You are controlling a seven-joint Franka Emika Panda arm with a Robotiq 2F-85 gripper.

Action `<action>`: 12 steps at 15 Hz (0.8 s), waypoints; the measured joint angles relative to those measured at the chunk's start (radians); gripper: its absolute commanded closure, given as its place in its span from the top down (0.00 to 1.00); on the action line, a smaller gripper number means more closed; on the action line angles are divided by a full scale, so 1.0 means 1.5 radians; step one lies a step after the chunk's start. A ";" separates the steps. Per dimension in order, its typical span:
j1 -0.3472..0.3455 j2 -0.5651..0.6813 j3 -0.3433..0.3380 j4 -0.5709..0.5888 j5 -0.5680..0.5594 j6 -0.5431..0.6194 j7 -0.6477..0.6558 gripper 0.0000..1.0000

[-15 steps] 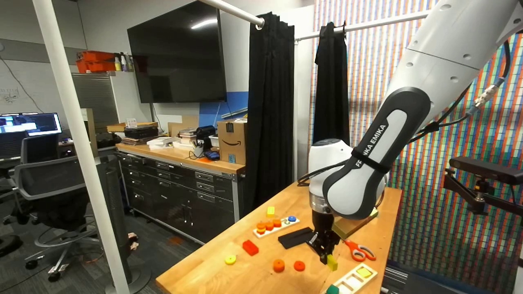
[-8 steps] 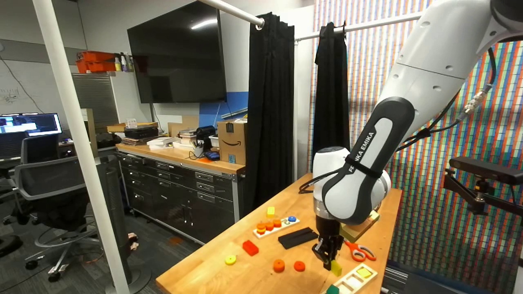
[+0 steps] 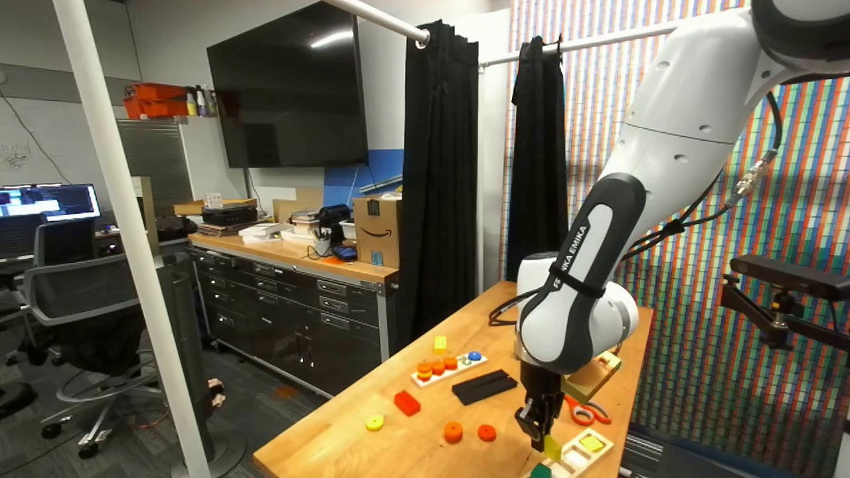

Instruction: Put the yellow block on the middle compartment of the wooden tray and then put an orange block on the first rod of the wooden rack

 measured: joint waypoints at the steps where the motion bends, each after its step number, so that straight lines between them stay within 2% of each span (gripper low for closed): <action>1: -0.003 0.006 0.002 0.000 0.014 0.004 -0.015 0.11; 12: -0.078 0.063 0.074 0.000 0.173 0.046 -0.170 0.11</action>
